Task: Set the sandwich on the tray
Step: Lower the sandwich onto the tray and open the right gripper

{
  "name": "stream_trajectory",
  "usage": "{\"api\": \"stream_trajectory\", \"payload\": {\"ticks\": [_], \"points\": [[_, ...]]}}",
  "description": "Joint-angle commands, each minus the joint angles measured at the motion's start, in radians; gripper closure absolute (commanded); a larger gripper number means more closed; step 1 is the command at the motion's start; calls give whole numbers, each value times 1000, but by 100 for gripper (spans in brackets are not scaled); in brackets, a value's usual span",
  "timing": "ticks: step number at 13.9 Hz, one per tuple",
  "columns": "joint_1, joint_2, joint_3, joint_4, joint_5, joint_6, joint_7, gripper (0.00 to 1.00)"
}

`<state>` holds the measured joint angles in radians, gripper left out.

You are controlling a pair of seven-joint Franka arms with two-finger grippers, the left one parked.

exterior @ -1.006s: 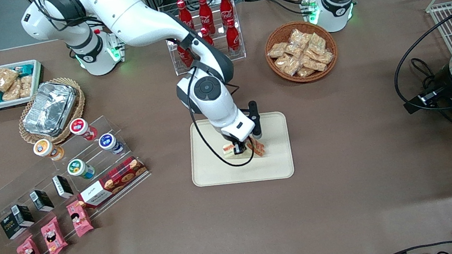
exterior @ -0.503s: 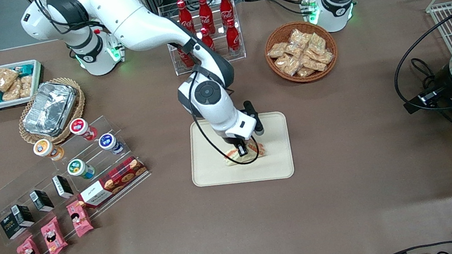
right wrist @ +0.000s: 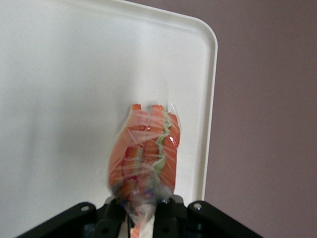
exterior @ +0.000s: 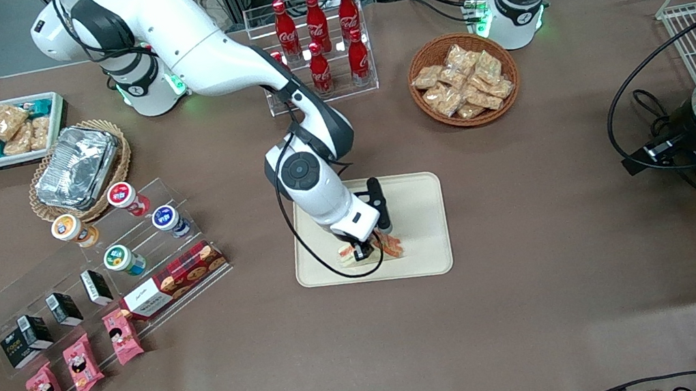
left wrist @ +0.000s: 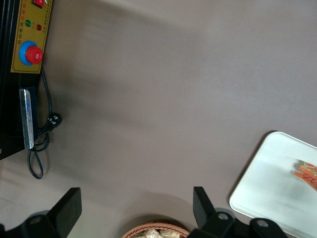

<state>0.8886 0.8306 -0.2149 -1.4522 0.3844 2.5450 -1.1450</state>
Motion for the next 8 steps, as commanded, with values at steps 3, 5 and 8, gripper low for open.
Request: {"api": "stream_trajectory", "payload": {"ticks": [3,5,8], "points": [[-4,35,3,39,39,29,103,2],[-7,30,3,39,40,29,105,2],[-33,4,5,38,45,15,107,2]]}}
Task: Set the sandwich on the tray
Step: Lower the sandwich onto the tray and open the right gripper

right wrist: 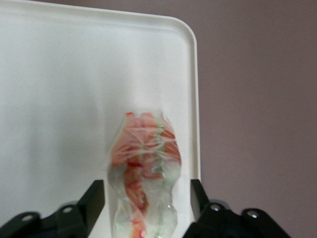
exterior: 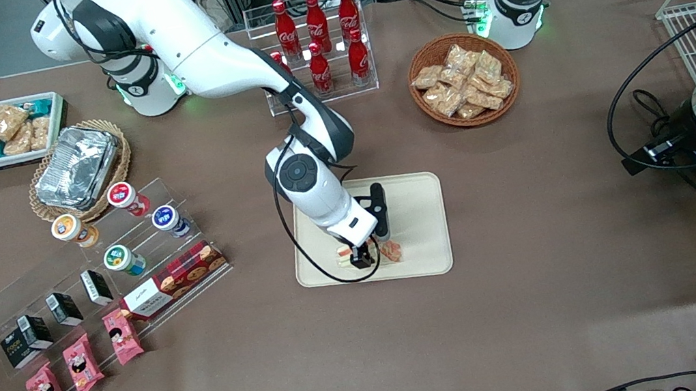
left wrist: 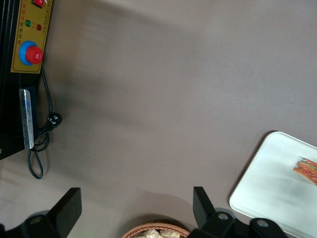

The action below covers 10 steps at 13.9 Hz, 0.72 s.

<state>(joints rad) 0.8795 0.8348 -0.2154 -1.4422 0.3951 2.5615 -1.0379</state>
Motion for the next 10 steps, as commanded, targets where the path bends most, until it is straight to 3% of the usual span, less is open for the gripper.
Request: {"api": "stream_trajectory", "payload": {"ticks": [1,6,10], "points": [[-30,-17,7,25,36,-20,-1,2],[-103,-123,5,25,36,-188,16,2],[-169,-233,-7,14,21,-375,165,2]]}}
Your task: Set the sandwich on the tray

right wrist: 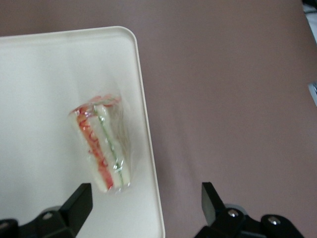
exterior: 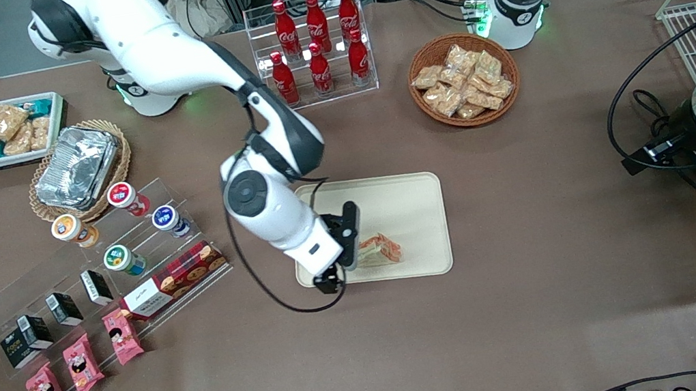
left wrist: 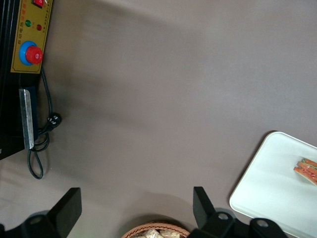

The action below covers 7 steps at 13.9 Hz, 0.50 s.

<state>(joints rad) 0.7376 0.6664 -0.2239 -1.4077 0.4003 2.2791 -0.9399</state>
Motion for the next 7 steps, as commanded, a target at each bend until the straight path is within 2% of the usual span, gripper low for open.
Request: {"api": "stream_trajectory", "payload": {"ticks": [1,4,7], "points": [[-33,-88,-26,-22,0,-148,116,2],[-61,-166,-100,-22,-78,-286,243,2],[-147,-229,-100,-22,-152,-366,424,2]]}}
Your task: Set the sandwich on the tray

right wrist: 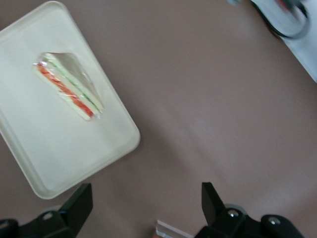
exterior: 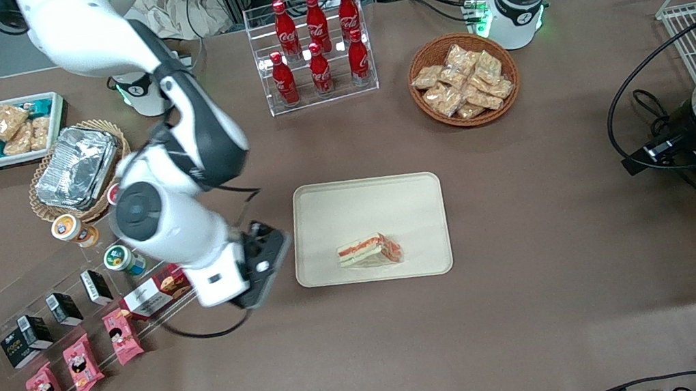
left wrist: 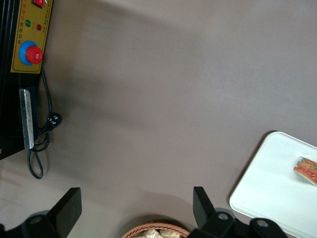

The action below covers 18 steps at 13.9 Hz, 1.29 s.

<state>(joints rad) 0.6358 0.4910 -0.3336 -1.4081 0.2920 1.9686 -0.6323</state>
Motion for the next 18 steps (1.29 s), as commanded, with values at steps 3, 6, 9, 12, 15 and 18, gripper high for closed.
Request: {"api": "stream_trajectory", "payload": {"ticks": [3,6,9,12,15,18], "points": [[-145,-104,17,-23,-128,-140,226,2],[-273,-161,18,-46,-128,-177,226,2],[-393,-230,21,-104,-129,-177,226,2],[-464,-313,21,-167,-131,-174,226,2],[-518,-402,21,-244,-131,-177,227,2],[-545,-500,21,-314,-201,-184,293,2]]}}
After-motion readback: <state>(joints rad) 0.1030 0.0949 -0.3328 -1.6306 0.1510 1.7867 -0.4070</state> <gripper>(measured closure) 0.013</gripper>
